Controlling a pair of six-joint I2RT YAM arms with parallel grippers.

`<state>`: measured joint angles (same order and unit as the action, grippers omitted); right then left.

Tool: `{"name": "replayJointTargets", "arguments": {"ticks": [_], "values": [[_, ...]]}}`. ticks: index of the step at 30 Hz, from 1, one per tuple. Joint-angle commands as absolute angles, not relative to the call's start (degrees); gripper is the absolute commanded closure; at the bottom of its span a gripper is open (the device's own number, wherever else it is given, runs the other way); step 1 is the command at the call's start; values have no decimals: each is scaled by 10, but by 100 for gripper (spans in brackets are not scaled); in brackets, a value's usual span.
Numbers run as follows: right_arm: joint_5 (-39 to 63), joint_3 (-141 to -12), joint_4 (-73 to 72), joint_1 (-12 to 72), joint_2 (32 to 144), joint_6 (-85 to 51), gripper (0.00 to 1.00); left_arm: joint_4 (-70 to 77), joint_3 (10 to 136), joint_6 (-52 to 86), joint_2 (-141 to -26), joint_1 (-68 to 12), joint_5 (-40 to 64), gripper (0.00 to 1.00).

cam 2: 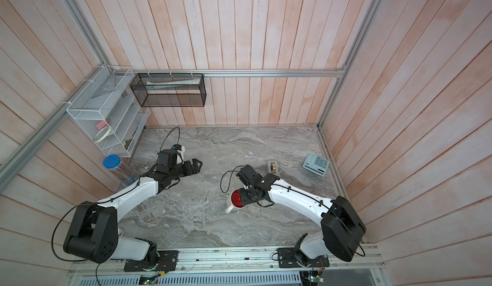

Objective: Wrap mugs in bubble wrap
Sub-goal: Pick up the mug from the center of the board, then place the mug on the bubble wrap.

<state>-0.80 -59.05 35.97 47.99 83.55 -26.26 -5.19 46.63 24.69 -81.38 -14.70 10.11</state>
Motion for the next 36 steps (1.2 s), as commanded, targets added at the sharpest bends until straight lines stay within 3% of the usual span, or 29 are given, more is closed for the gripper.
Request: {"name": "replayJointTargets", "arguments": {"ticks": [1, 9, 23, 36], "values": [[-51, -666, 324, 480, 883, -194, 100, -65, 456, 251, -792, -149, 100, 0], [-43, -874, 326, 467, 1072, -95, 100, -95, 419, 256, -732, -144, 76, 0], [-43, -1164, 416, 460, 1285, -52, 100, -116, 403, 251, -703, -130, 72, 0], [-23, -1250, 482, 450, 1350, -46, 100, -113, 399, 249, -705, -127, 72, 0]]}}
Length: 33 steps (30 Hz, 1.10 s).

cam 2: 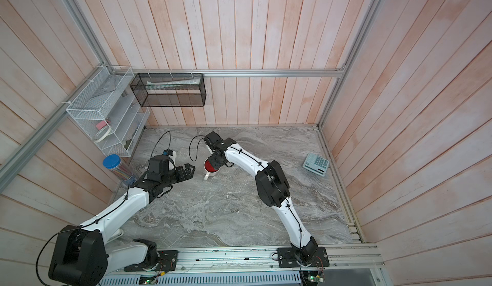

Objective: Wrap mugs in bubble wrap
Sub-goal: Place the mug on the bubble wrap.

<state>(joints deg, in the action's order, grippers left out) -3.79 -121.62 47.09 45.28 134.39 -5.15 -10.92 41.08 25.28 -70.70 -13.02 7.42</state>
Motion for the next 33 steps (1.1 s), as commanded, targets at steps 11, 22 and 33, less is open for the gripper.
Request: {"name": "replayJointTargets", "arguments": {"ticks": [11, 22, 33], "values": [[-7, -1296, 502, 449, 1364, -38, 53, -113, 399, 247, -709, -127, 73, 0], [28, -977, 376, 425, 1104, -143, 27, -113, 405, 246, -717, -126, 74, 0], [213, -527, 142, 370, 931, -341, 26, -105, 417, 244, -741, -124, 81, 0]]}}
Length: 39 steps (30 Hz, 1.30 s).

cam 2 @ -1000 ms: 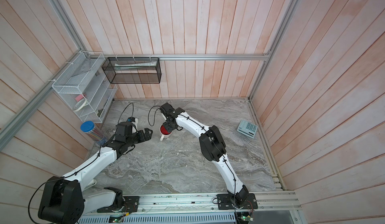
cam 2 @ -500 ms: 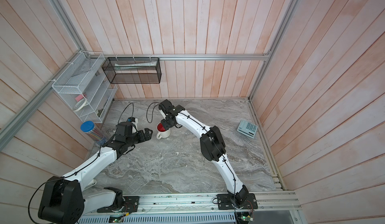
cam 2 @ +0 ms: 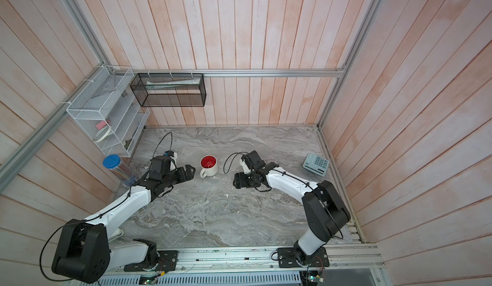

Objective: Wrap mugs in bubble wrap
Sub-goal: Wrap the mug in bubble wrap.

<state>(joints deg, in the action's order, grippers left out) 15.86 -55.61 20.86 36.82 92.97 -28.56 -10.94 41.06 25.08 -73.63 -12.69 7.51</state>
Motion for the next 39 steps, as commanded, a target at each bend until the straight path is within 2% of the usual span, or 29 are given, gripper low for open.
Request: {"name": "replayJointTargets", "arguments": {"ticks": [1, 10, 20, 22, 23, 24, 25, 28, 39], "values": [[213, -520, 138, 368, 932, -344, 26, -105, 417, 244, -742, -124, 81, 0], [220, -519, 98, 326, 991, -338, 28, -105, 412, 249, -741, -125, 77, 0], [248, -534, 61, 318, 1038, -343, 47, -105, 411, 250, -743, -125, 76, 0], [252, -536, 61, 318, 1040, -339, 56, -105, 411, 250, -744, -124, 76, 0], [252, -536, 62, 318, 1037, -338, 65, -106, 410, 251, -744, -124, 76, 0], [249, -533, 63, 318, 1030, -339, 79, -105, 411, 252, -742, -124, 77, 0], [246, -530, 62, 318, 1023, -340, 85, -107, 411, 252, -741, -125, 77, 0], [248, -516, 69, 316, 993, -342, 99, -112, 413, 250, -734, -127, 74, 0], [251, -495, 167, 301, 854, -317, 100, -140, 444, 234, -723, -176, 73, 0]]}}
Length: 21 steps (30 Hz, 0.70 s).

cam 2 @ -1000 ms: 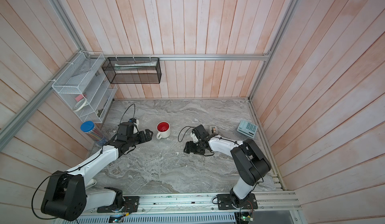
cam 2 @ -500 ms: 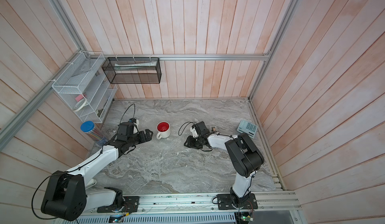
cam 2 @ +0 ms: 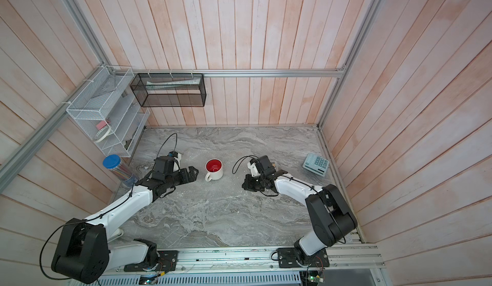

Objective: Wrap mugs in bubble wrap
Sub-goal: Wrap the mug in bubble wrap.

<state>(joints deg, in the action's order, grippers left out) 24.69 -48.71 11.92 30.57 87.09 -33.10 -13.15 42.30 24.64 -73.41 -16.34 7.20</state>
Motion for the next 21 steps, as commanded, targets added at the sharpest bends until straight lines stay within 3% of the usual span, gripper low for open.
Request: {"name": "replayJointTargets", "arguments": {"ticks": [1, 8, 21], "values": [[260, -507, 165, 301, 856, -317, 100, -138, 445, 232, -722, -183, 75, 0], [362, -619, 33, 309, 936, -367, 100, -81, 439, 210, -704, -232, 116, 0], [387, -787, -15, 324, 1100, -401, 100, -71, 457, 143, -730, -271, 120, 0]]}}
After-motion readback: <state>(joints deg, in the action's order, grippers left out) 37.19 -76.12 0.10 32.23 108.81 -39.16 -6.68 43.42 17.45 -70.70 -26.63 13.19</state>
